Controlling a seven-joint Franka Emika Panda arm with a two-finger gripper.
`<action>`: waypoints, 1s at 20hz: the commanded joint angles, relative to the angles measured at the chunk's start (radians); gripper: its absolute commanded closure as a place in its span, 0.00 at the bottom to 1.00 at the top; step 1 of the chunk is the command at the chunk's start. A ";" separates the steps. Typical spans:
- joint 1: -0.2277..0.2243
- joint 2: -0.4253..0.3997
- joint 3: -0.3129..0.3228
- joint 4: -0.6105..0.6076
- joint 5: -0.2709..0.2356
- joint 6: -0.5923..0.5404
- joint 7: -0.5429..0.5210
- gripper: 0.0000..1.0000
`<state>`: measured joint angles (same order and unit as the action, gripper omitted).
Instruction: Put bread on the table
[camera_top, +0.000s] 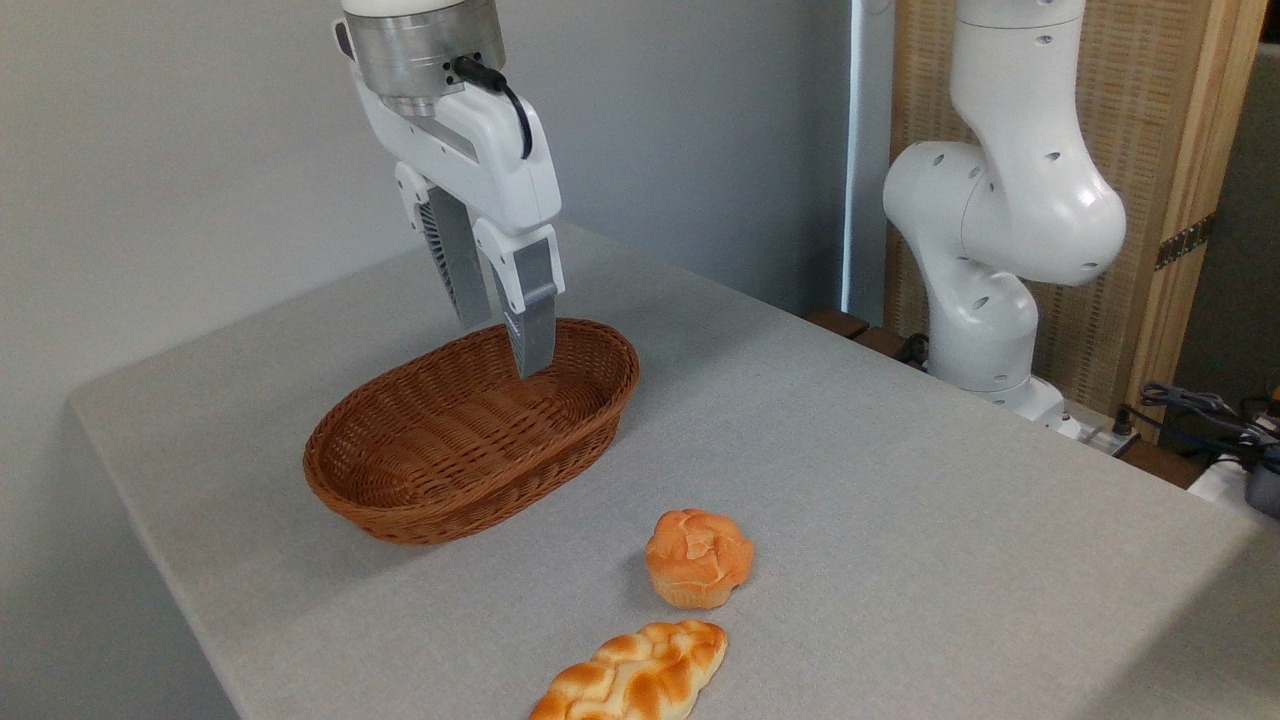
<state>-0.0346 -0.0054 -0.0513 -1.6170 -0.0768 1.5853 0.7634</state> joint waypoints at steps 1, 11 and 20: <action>0.007 0.004 -0.002 0.020 0.015 -0.027 0.039 0.00; 0.005 0.004 0.004 0.020 0.014 -0.007 -0.015 0.00; 0.005 0.004 0.004 0.019 0.031 0.039 -0.070 0.00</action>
<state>-0.0283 -0.0054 -0.0482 -1.6116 -0.0726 1.5918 0.7597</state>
